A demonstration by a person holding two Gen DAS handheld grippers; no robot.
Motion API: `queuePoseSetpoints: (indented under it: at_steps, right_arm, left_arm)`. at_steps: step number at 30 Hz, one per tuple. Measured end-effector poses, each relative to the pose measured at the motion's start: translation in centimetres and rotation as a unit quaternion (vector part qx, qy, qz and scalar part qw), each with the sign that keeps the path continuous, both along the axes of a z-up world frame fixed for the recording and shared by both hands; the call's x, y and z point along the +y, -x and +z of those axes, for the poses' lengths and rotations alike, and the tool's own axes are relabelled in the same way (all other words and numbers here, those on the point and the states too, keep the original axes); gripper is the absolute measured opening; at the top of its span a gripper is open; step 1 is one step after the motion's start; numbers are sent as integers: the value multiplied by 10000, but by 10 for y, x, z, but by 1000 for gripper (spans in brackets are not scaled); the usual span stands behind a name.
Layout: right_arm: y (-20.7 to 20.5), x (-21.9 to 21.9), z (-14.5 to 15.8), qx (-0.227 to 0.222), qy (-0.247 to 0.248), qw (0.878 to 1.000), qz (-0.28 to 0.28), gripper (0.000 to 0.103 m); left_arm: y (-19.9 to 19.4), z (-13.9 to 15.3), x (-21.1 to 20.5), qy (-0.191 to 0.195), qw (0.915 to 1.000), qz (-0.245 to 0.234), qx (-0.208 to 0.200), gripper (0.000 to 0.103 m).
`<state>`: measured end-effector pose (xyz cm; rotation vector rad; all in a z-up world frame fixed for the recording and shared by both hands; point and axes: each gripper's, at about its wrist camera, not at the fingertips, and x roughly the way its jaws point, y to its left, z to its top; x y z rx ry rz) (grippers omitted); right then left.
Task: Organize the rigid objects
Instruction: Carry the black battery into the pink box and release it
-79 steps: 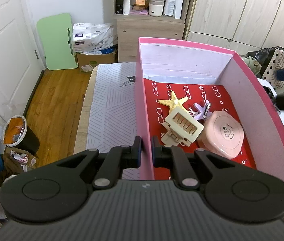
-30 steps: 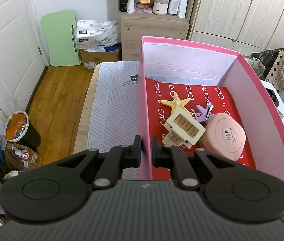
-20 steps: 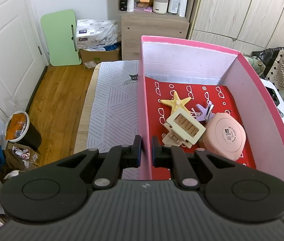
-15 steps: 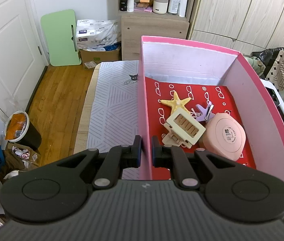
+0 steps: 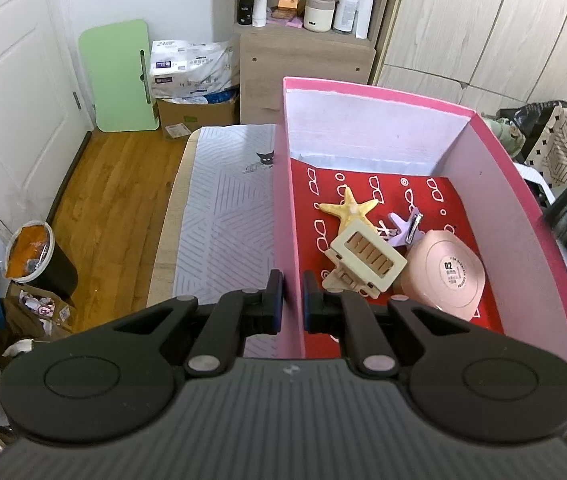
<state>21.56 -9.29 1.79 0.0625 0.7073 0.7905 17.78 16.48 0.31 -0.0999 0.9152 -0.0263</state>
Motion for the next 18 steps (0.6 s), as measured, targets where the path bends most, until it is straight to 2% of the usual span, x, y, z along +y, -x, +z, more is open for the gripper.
queuePoseSetpoints:
  at_steps: [5, 7, 11, 15, 18]
  right_arm:
    - [-13, 51, -30, 764, 230, 9938, 780, 11]
    - [-22, 72, -43, 1021, 434, 9888, 996, 11]
    - [-40, 102, -65, 1463, 722, 9788, 1241, 11]
    - [-60, 115, -79, 2072, 506, 9661, 1454, 11]
    - [-70, 118, -85, 2313, 343, 9604, 1513, 11]
  left_arm:
    - [0, 1, 4, 140, 9999, -18, -15, 9]
    - [0, 1, 8, 277, 9996, 31, -20, 9]
    - [3, 0, 9, 309, 9995, 25, -108, 9]
    - [2, -1, 12, 435, 9990, 65, -108, 10]
    - [1, -1, 12, 433, 9990, 54, -109, 10]
